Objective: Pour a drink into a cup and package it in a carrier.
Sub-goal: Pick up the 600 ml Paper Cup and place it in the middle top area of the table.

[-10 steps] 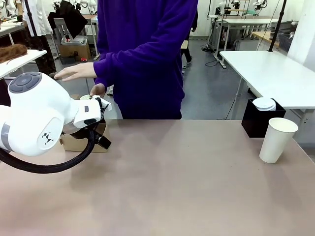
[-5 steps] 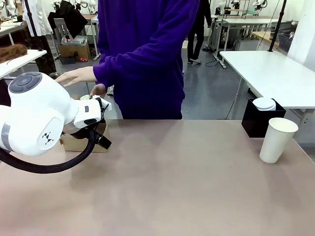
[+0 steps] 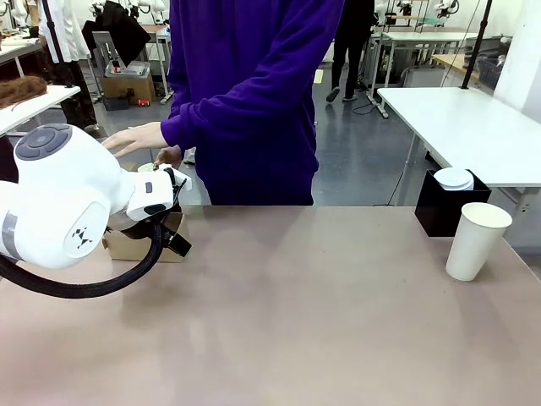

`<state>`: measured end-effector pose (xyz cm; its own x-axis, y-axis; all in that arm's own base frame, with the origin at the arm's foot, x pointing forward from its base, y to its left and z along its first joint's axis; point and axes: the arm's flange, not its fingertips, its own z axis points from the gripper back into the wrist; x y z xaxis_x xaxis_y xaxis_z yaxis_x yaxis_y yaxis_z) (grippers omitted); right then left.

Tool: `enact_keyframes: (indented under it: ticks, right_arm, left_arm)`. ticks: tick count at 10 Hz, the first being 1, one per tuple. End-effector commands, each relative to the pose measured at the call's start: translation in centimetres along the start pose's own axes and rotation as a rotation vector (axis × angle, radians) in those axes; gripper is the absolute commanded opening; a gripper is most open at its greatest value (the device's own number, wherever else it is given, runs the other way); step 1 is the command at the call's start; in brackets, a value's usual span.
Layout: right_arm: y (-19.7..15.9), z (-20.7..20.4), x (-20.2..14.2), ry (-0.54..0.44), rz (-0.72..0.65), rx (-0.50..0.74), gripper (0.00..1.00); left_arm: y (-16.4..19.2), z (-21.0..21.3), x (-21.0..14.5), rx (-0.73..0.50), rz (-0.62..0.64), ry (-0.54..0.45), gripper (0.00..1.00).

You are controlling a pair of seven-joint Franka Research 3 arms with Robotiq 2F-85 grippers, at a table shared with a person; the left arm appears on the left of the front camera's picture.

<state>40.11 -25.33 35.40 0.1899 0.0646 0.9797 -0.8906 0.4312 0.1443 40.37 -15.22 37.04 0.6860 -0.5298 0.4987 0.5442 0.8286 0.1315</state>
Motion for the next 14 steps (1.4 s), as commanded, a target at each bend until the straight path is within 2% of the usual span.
enact_keyframes:
  ticks: [1,5,14]
  right_arm:
    - [0.6,-1.2,-2.8,-0.106,0.052,-0.005,1.0]
    - [0.8,-3.6,-6.3,-0.115,0.016,-0.02,1.0]
    - [0.1,-9.3,-10.4,-0.157,0.027,-0.075,1.0]
  left_arm:
    - [0.0,0.0,0.0,-0.001,0.001,-0.001,1.0]
    - [0.0,0.0,0.0,-0.001,0.001,-0.001,1.0]
    - [0.0,0.0,0.0,-0.001,0.001,-0.001,1.0]
